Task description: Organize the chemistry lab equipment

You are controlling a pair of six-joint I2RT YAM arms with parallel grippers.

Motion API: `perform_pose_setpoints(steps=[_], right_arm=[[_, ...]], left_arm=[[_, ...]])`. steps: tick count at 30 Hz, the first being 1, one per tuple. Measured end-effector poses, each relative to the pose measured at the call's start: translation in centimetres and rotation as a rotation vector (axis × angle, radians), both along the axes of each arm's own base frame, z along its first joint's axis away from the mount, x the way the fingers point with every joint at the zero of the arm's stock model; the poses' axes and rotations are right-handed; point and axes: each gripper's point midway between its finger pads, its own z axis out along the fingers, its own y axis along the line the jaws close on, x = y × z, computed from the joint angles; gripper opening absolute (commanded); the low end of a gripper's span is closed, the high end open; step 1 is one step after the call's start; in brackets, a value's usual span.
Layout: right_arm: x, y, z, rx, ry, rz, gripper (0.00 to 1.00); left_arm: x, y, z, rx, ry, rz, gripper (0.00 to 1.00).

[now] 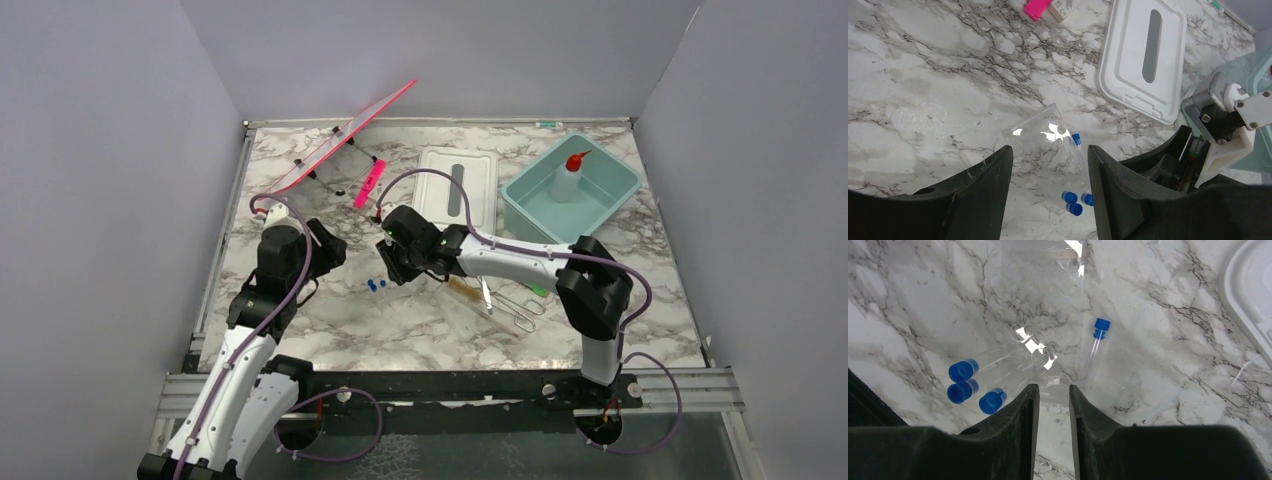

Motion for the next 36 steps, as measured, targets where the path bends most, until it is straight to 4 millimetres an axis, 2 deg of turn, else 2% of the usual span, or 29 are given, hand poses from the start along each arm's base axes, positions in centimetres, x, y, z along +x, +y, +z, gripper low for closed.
perform_pose_setpoints(steps=[10, 19, 26, 30, 36], right_arm=[[-1.4, 0.6, 0.5, -0.016, 0.041, 0.132, 0.32], [-2.1, -0.1, -0.4, -0.088, 0.070, 0.200, 0.33], [-3.5, 0.8, 0.1, -0.046, 0.107, 0.293, 0.33], [-3.5, 1.5, 0.9, -0.022, 0.102, 0.310, 0.33], [-3.6, 1.6, 0.9, -0.020, 0.104, 0.320, 0.32]], left_arm=[[0.0, 0.1, -0.3, 0.019, 0.009, -0.009, 0.60], [0.0, 0.1, -0.4, 0.025, 0.009, -0.012, 0.60], [0.0, 0.1, -0.4, 0.026, 0.010, -0.012, 0.60], [0.0, 0.1, -0.4, 0.026, 0.010, -0.012, 0.60], [0.0, 0.1, -0.4, 0.026, 0.010, -0.012, 0.60]])
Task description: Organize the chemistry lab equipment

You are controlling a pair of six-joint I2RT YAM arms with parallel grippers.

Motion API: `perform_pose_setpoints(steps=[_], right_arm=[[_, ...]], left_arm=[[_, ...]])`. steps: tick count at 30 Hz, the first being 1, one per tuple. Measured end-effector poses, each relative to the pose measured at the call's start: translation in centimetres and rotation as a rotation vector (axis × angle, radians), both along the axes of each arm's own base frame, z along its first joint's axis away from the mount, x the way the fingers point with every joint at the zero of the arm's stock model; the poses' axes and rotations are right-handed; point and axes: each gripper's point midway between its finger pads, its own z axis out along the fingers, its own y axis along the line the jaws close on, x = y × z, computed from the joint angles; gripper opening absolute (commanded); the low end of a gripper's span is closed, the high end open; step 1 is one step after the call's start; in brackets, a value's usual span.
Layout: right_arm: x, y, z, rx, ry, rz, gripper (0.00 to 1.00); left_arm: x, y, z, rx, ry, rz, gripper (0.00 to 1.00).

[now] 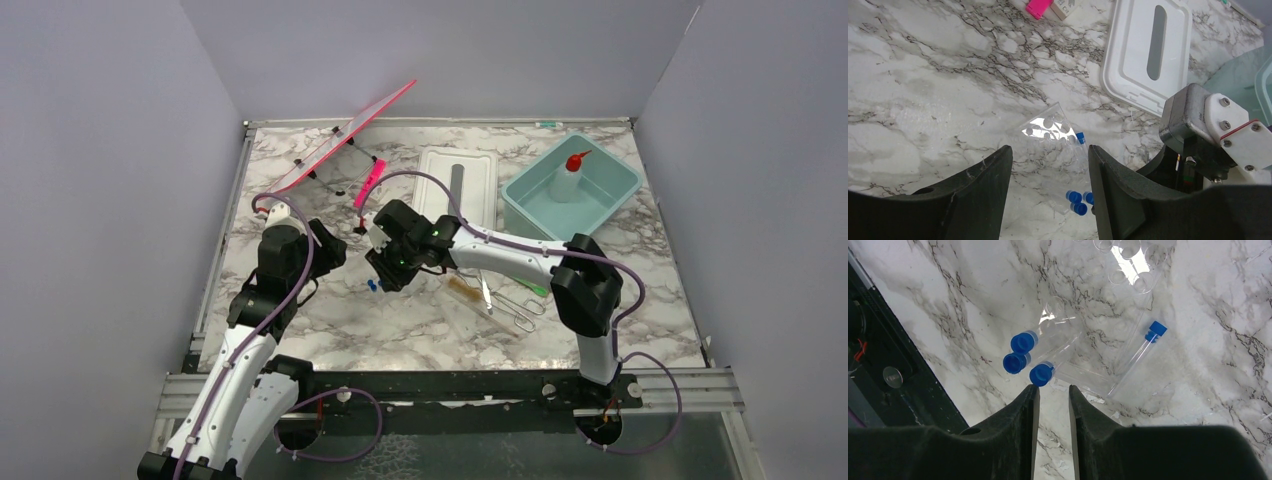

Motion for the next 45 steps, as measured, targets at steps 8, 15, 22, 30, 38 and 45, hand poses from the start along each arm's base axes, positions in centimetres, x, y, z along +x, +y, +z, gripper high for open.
perform_pose_setpoints(steps=[8, 15, 22, 30, 38, 45], right_arm=[[0.0, 0.0, 0.0, 0.005, -0.003, -0.003, 0.38], [-0.2, -3.2, 0.0, -0.030, -0.042, -0.084, 0.40], [3.1, -4.0, 1.5, -0.018, -0.128, -0.284, 0.40], [7.9, -2.9, -1.6, -0.073, -0.116, -0.465, 0.41], [8.7, -3.0, -4.9, -0.142, -0.063, -0.480, 0.46], [7.8, -2.4, -6.0, -0.142, -0.015, -0.434, 0.48]], left_arm=[[0.0, 0.0, 0.0, 0.001, 0.000, -0.001, 0.60], [0.0, 0.0, 0.0, 0.007, -0.002, -0.004, 0.60], [-0.3, 0.1, -0.1, 0.014, 0.002, -0.007, 0.61], [-0.6, 0.2, 0.0, 0.015, 0.004, -0.008, 0.61], [-0.7, 0.2, -0.1, 0.017, 0.012, -0.008, 0.61], [-0.5, 0.2, 0.1, 0.016, 0.010, -0.008, 0.61]])
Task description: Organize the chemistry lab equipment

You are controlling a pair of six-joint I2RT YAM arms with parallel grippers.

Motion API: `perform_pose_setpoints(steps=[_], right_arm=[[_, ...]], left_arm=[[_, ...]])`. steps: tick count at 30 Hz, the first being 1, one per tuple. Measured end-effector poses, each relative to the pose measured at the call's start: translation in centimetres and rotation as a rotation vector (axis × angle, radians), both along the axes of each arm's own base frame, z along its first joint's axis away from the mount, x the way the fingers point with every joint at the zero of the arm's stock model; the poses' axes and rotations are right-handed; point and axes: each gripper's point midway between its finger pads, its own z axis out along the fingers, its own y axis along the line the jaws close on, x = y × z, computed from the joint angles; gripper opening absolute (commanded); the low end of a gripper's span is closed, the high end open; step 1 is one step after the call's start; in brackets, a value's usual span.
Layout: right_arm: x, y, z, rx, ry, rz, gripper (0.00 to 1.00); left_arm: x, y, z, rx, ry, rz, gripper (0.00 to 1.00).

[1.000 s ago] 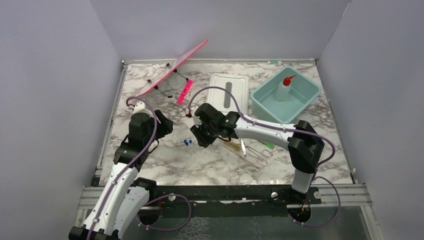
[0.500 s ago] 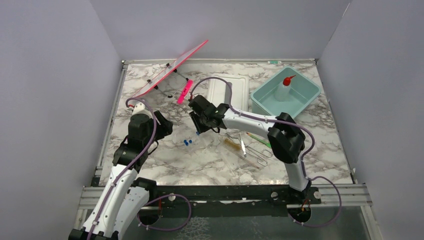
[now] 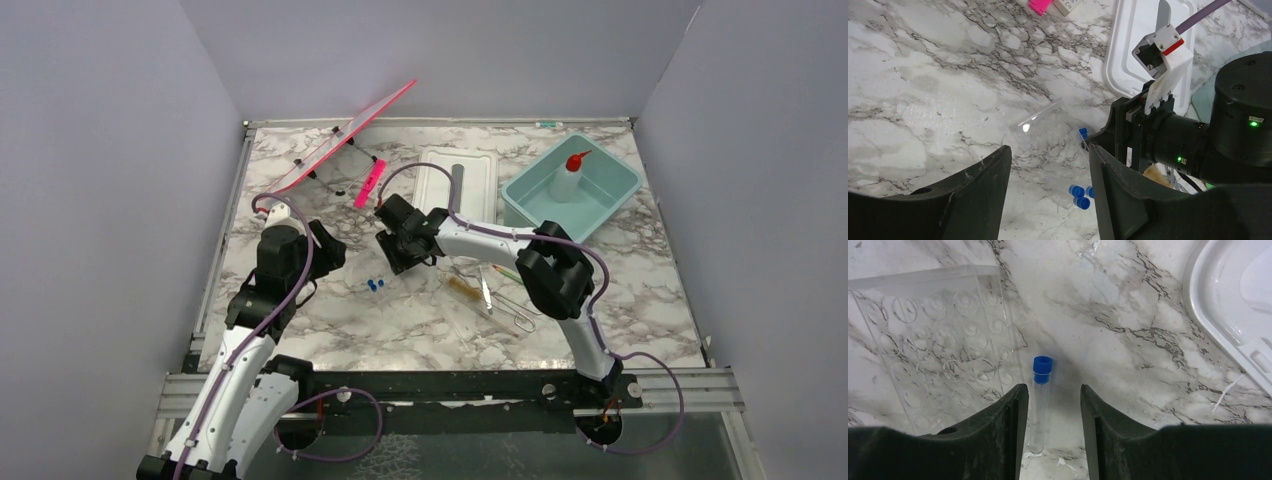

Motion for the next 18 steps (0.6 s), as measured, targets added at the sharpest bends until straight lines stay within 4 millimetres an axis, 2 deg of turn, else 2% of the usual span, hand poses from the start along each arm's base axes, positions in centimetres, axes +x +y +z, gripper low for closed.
perform_pose_setpoints(steps=[9, 15, 18], right_arm=[[0.3, 0.5, -0.9, -0.019, 0.008, 0.022, 0.34], [0.6, 0.1, -1.1, -0.045, -0.004, 0.010, 0.21], [0.7, 0.0, -1.1, -0.050, -0.007, 0.004, 0.18]], left_arm=[[0.0, 0.0, -0.1, 0.002, 0.004, -0.001, 0.62], [0.1, 0.0, 0.0, 0.004, 0.002, -0.002, 0.62], [0.1, 0.0, 0.3, 0.003, -0.003, -0.002, 0.62]])
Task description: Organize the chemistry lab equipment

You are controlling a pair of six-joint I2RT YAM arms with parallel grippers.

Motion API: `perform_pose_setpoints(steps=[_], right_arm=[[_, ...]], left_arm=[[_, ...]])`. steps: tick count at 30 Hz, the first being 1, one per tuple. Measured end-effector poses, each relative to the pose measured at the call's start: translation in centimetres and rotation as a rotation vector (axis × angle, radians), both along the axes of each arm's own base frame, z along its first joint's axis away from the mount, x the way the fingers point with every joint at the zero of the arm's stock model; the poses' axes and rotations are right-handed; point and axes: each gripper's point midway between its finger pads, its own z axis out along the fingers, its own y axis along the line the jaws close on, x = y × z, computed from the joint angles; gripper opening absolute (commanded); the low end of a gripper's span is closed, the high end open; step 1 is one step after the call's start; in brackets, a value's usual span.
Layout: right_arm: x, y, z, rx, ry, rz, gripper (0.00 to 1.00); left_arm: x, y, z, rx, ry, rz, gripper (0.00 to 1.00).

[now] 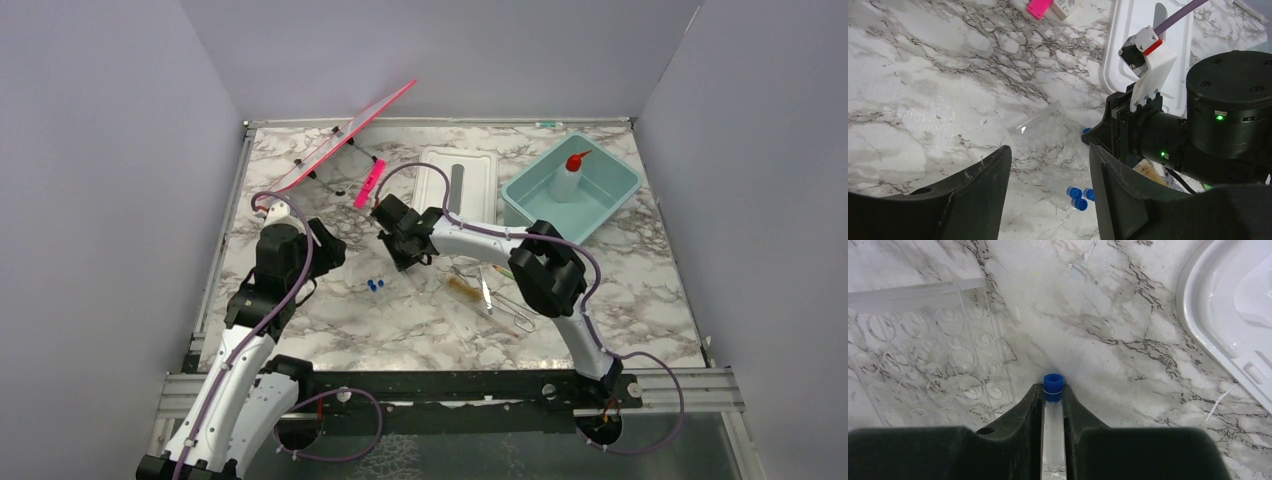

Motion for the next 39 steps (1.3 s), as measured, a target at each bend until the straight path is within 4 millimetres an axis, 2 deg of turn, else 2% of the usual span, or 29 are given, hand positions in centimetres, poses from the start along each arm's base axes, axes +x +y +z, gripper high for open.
perform_pose_setpoints(steps=[6, 8, 10, 13, 16, 21, 24, 27, 31, 37, 39], right_arm=[[0.0, -0.9, 0.2, 0.013, -0.041, -0.023, 0.16], [-0.4, -1.8, 0.7, 0.021, -0.063, -0.030, 0.16], [-0.5, -2.4, 2.2, 0.053, -0.101, -0.039, 0.16], [-0.2, -2.6, 6.3, 0.153, -0.190, -0.054, 0.16], [0.5, -2.1, 12.0, 0.296, -0.297, -0.071, 0.16], [0.5, -1.7, 21.4, 0.550, -0.433, -0.103, 0.16], [0.0, -1.7, 25.4, 0.683, -0.470, -0.118, 0.16], [-0.6, -1.5, 28.4, 0.796, -0.474, -0.127, 0.16], [-1.4, -0.8, 30.2, 0.893, -0.444, -0.119, 0.16], [-2.4, 0.0, 30.6, 0.951, -0.375, -0.101, 0.16], [-2.7, 0.2, 30.6, 0.961, -0.358, -0.094, 0.17]], left_arm=[[-0.1, -0.4, 0.6, -0.015, -0.007, -0.021, 0.75], [-0.1, -1.0, 1.5, -0.036, -0.021, -0.049, 0.78], [0.0, -1.6, 2.9, -0.058, -0.051, -0.078, 0.81], [0.0, -2.9, 5.4, -0.098, -0.108, -0.147, 0.83], [-0.2, -4.2, 6.5, -0.132, -0.139, -0.218, 0.83], [-0.9, -6.9, 8.3, -0.220, -0.164, -0.365, 0.72], [-1.0, -8.8, 9.5, -0.292, -0.177, -0.462, 0.72], [-1.0, -10.0, 10.2, -0.353, -0.176, -0.524, 0.72], [-1.0, -11.1, 11.2, -0.429, -0.211, -0.574, 0.68], [-1.3, -12.7, 11.9, -0.507, -0.231, -0.643, 0.42], [-1.5, -13.1, 12.1, -0.511, -0.238, -0.664, 0.35]])
